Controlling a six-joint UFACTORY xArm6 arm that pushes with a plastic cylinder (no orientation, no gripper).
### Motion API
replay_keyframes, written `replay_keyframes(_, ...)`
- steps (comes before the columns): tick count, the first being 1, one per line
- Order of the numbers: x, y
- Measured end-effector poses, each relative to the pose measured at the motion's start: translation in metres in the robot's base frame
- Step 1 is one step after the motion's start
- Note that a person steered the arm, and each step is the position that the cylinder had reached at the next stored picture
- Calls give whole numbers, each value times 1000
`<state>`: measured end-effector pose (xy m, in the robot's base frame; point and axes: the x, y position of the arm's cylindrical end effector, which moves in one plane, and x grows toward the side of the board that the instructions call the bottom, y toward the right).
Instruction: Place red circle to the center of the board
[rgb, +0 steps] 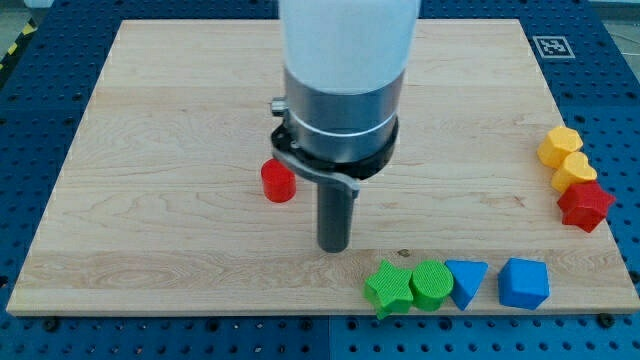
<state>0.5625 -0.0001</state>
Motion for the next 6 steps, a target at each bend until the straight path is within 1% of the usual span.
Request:
replay_keyframes(1,0,-25)
replay_keyframes(3,-10,-46)
replay_keyframes(4,-26,-59)
replay_keyframes(6,-61,-60)
